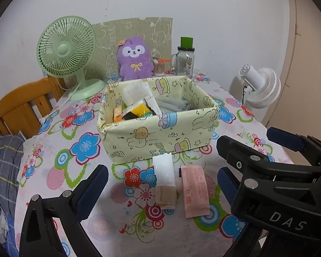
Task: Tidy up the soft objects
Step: 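Pull both tools back and move them toward the pink packet and white pad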
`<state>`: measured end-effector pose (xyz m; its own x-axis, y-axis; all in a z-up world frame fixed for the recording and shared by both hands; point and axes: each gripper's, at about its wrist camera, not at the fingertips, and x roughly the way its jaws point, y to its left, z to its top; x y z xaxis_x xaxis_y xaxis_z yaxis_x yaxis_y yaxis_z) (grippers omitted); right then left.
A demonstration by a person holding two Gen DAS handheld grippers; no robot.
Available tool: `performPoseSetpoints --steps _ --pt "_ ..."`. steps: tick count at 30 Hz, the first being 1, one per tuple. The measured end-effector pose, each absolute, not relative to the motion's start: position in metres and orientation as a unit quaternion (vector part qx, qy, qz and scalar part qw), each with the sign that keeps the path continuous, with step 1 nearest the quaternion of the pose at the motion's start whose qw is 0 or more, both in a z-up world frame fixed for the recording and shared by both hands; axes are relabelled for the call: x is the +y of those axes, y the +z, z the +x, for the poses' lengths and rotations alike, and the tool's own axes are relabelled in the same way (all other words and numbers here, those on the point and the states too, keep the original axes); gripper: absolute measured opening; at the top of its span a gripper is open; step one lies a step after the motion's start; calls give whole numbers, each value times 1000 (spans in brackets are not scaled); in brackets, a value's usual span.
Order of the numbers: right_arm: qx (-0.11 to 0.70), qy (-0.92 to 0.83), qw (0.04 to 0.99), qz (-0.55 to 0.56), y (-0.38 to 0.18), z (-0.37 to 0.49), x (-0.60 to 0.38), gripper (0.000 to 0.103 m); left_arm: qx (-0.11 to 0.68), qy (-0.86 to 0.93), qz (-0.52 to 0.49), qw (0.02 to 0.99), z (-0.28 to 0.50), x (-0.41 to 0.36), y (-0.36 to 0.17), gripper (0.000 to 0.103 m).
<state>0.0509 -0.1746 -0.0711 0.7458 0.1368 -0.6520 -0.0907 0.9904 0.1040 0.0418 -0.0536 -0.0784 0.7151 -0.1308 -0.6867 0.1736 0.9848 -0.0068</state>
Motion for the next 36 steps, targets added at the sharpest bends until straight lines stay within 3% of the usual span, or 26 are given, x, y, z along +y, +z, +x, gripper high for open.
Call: performPoseSetpoints --steps 28,36 --pt "415 62 907 32 -144 86 -170 92 430 -66 41 899 77 -51 -149 96" --pt "427 62 901 36 -155 100 -172 92 443 -53 43 894 93 -50 -159 84"
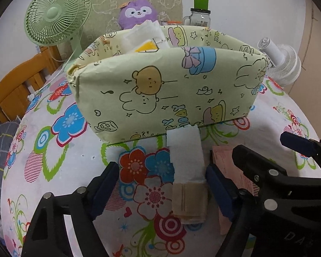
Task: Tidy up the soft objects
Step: 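Pull both tools back and move them toward the pink packet and white pad, then grasp the white pad with the left tool while the right tool grasps the pink packet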
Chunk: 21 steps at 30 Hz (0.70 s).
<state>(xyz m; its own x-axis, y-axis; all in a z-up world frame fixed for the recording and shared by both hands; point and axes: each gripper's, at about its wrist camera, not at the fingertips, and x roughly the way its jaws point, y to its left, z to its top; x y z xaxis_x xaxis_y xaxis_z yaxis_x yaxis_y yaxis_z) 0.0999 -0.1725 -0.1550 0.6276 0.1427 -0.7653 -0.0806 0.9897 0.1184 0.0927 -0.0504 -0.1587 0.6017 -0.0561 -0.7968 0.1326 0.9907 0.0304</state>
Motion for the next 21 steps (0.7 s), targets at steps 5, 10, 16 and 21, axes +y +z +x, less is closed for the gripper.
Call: performPoseSetpoints --steps 5,10,16,21 --pt "435 62 898 38 -160 106 -173 92 449 -59 45 891 97 -53 -163 79" --pt "439 62 895 44 -163 109 -174 92 449 -72 44 890 99 -56 -165 65" --pt "442 59 894 46 -165 111 -174 92 446 -98 44 889 97 -63 -163 39" --pt "441 58 894 44 -164 109 -173 92 445 -105 49 888 94 -68 -162 26"
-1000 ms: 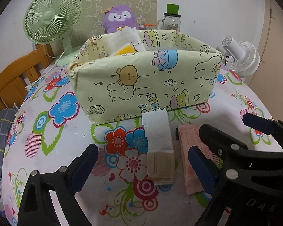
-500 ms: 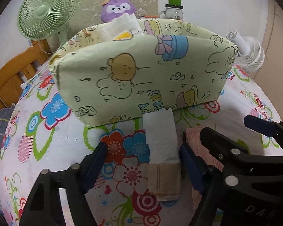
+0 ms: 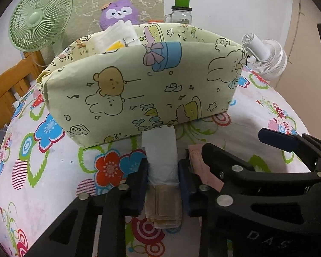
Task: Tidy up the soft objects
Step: 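Grasp the white pad with the left tool while the right tool grasps the pink packet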
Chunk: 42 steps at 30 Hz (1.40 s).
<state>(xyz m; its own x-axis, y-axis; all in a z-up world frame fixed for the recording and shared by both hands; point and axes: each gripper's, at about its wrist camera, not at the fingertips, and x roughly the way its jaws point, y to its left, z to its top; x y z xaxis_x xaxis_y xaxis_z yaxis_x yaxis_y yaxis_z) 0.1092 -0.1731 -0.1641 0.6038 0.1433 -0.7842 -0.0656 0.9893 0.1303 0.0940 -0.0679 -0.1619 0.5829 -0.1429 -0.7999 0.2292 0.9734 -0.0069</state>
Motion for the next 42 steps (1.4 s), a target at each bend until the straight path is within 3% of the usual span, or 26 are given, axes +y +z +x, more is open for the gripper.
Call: performPoseSetpoints --steps 16,24,32,42 --pt "447 67 892 26 -165 100 -149 91 441 -74 45 893 74 -38 -159 26" --pt "453 56 889 24 -170 101 -141 81 439 -79 43 894 70 -33 -161 26" --pt "451 48 891 -1 -169 97 -126 50 434 -81 54 896 69 -34 -161 26" --pt "449 55 892 2 -163 93 -126 44 435 -78 50 895 69 -36 -159 26"
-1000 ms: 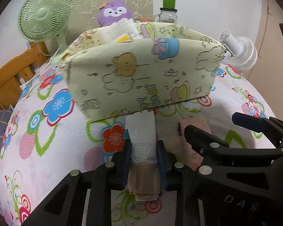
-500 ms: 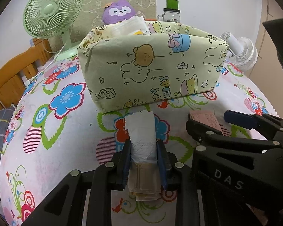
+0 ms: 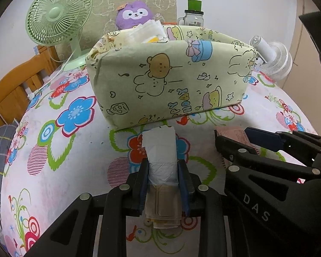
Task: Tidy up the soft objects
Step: 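Grasp the white pad with the left tool while the right tool grasps the pink packet, then lift the white pad and pink packet and carry both over the fabric box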
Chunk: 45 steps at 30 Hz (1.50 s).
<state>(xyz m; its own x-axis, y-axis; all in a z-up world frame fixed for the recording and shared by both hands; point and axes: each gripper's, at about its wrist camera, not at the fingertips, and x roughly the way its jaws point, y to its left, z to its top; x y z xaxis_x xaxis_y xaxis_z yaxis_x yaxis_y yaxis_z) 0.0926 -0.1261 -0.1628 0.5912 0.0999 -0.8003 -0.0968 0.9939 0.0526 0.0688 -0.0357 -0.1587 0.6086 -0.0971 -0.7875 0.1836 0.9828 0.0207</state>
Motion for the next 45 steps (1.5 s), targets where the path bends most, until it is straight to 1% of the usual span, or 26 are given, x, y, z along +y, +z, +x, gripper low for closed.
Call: performPoseSetpoints --steps 21,32,45 --pt "419 67 905 6 -137 76 -138 43 416 -70 52 905 56 -46 -138 26" --pt "399 72 914 15 -119 70 -145 43 398 -65 56 914 51 -52 -118 26" --pt "389 76 918 19 -111 67 -145 43 391 -63 55 917 50 -51 -111 26"
